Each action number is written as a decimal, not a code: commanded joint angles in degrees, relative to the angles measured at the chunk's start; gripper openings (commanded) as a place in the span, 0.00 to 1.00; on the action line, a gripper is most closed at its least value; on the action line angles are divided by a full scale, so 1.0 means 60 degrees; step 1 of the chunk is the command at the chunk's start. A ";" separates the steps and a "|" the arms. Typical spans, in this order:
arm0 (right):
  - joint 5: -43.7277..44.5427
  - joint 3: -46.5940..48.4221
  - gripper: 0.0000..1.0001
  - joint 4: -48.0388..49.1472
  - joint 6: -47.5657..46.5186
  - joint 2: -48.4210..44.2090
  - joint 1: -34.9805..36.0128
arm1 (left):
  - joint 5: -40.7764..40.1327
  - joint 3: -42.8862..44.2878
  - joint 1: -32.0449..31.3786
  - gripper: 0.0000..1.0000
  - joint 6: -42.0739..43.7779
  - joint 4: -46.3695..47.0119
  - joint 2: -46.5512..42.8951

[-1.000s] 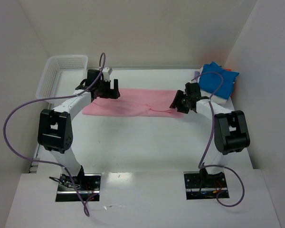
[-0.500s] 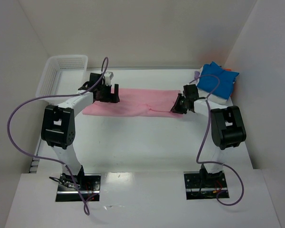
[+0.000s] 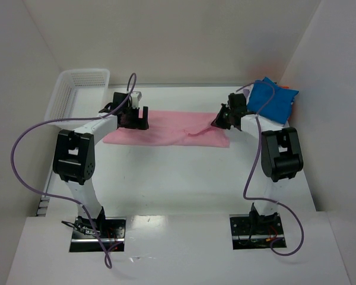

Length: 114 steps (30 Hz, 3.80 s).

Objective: Fold and stack the t-shirts
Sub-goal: Fold the other side of the tshirt into a rectangle

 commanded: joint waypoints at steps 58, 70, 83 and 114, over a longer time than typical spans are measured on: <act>0.0335 0.2628 0.16 -0.0412 -0.0279 0.2765 0.1618 | -0.0044 0.0185 -0.0146 0.99 -0.0083 -0.0083 0.1045; 0.0599 0.4207 0.18 -0.0966 -0.0572 0.3440 0.1618 | -0.0044 0.0361 -0.0146 0.99 -0.0083 -0.0171 0.1396; 0.0805 0.6320 0.20 -0.1455 -0.0660 0.4787 0.1618 | -0.0044 0.0448 -0.0146 0.99 -0.0171 -0.0259 0.1396; 0.1171 0.2091 1.00 -0.0795 -0.0733 -0.2604 0.0910 | -0.3113 0.1518 -0.0234 0.99 0.6231 -0.0284 0.0688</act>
